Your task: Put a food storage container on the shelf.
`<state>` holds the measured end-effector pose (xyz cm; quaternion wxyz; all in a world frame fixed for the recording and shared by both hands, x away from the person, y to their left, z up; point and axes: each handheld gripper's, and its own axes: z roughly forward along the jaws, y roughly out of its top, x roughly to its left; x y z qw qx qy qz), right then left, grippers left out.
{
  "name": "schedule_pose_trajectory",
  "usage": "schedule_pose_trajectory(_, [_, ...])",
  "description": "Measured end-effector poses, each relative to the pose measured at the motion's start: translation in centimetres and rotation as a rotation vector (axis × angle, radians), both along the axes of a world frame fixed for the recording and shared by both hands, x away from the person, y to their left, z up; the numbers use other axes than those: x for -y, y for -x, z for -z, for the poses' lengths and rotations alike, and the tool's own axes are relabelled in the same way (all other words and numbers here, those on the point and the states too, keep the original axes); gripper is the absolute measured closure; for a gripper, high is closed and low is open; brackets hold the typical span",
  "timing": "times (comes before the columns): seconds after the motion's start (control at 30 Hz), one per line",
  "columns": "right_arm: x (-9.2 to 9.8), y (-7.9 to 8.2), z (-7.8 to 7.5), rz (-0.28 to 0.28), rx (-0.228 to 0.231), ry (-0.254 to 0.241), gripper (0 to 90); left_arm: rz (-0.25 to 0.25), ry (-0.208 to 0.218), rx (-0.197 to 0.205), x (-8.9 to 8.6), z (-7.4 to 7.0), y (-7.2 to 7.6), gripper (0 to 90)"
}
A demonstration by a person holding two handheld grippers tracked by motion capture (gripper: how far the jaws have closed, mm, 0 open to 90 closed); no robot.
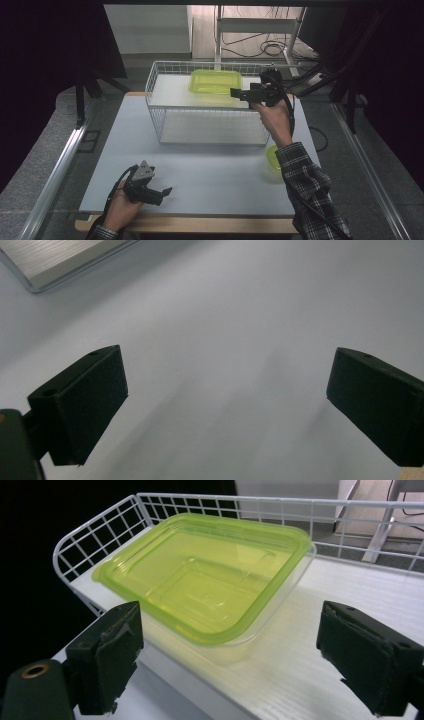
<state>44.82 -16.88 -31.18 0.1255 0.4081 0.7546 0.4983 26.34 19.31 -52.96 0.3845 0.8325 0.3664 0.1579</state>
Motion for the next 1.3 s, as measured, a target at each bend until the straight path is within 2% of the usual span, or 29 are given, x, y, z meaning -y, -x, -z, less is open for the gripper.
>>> schedule_pose_trajectory(0.37, [0.0,2.1,0.5,-0.045,0.04,0.037,8.0,0.001,-0.008,0.005,0.0,0.0,0.0,2.7])
schedule_pose_trajectory(0.67, [0.4,3.9,1.5,-0.083,0.045,0.038,5.9,-0.001,-0.01,0.009,0.0,0.0,0.0,2.6])
schedule_pose_trajectory(0.9, [0.5,5.4,2.2,-0.11,0.065,0.082,4.7,-0.003,0.019,0.012,-0.1,-0.1,0.0,2.7])
schedule_pose_trajectory(1.17, [0.6,7.0,3.6,-0.113,0.095,0.165,3.0,-0.002,0.063,0.015,-0.3,-0.3,0.1,2.3])
schedule_pose_trajectory(1.3, [1.0,7.6,4.3,-0.116,0.087,0.159,2.7,-0.002,0.083,0.016,-0.4,-0.4,0.1,2.1])
